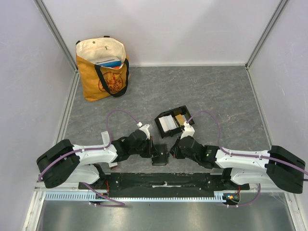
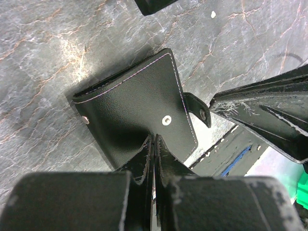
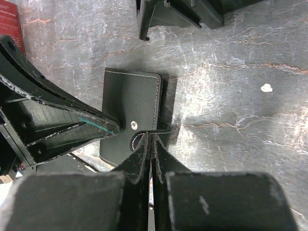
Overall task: Put the credit cards into the card holder
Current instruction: Close the card holder at the center of the board.
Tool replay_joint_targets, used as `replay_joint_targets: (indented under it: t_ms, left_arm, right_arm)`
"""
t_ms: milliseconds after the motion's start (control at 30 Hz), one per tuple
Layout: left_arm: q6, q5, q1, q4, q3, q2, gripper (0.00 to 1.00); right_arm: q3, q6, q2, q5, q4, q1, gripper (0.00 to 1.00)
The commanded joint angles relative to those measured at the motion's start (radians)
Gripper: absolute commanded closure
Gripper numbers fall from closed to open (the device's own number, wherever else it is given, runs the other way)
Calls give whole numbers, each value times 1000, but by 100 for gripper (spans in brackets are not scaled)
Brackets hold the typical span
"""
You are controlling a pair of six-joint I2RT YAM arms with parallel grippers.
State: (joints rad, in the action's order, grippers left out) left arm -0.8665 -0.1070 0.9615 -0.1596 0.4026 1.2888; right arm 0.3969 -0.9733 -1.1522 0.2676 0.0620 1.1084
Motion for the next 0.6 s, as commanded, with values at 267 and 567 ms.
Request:
replay_joint_targets:
  t_ms: [267,567]
  left_arm:
    - [47,36,5,44,-5,-54,98]
    - [57,44,5,75,18,-91,98]
  right_arm:
    - [-10,-5,58,62,-59,-2,94]
    - [13,12,94,85,-123,-2,92]
